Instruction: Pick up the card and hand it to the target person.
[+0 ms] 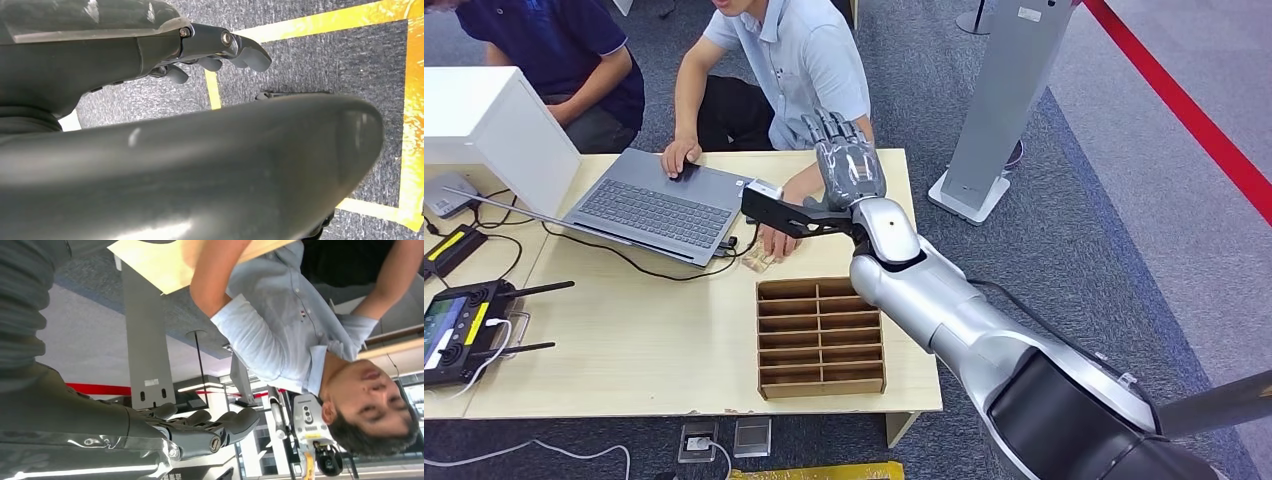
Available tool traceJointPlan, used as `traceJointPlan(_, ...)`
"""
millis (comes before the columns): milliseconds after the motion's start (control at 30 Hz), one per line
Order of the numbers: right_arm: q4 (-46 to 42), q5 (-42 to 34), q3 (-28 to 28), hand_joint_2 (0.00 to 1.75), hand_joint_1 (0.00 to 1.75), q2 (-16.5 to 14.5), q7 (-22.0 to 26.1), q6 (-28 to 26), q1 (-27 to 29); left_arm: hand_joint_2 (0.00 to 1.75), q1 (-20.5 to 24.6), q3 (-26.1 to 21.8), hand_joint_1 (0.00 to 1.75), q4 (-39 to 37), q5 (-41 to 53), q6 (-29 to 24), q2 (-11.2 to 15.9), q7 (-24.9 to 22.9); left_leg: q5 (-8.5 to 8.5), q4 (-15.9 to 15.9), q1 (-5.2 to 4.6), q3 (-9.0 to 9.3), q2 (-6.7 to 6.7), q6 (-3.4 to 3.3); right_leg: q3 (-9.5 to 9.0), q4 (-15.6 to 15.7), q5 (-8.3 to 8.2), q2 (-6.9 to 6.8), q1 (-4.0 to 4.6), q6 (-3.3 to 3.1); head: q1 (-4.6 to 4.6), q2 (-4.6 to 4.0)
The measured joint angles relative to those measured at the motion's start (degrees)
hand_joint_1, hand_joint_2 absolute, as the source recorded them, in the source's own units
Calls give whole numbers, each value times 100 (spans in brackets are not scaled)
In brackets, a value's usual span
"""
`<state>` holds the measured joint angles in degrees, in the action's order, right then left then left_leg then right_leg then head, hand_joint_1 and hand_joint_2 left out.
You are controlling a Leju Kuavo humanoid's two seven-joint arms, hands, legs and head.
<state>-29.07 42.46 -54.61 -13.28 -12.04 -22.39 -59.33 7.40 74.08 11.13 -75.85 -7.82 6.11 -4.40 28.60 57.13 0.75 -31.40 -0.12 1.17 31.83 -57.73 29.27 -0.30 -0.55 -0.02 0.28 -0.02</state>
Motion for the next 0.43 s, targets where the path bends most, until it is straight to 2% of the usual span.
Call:
traceJointPlan(133,-282,-489,75,175,0,63,237,-175,1,0,-29,1,0,0,-129,-44,4,2,0,0,0,-1,1,0,1,0,0,0,0,0,-3,0)
traceJointPlan(233,-829,-1170,197,175,0,204,320,-236,143,0,-49,1,0,0,-243,-83,7,-26,0,0,0,2,1,0,0,1,0,0,0,0,-4,0)
traceJointPlan(333,-1752,-2015,407,175,0,495,337,-243,621,0,-72,-4,0,0,-339,-126,8,-57,1,0,0,5,0,-1,-3,5,1,-2,0,1,-4,0)
traceJointPlan(433,-2684,-2308,673,175,0,838,366,-299,1282,0,-101,-13,0,0,-384,-165,8,-79,4,1,0,8,-1,-2,-9,13,2,-4,0,2,-3,0)
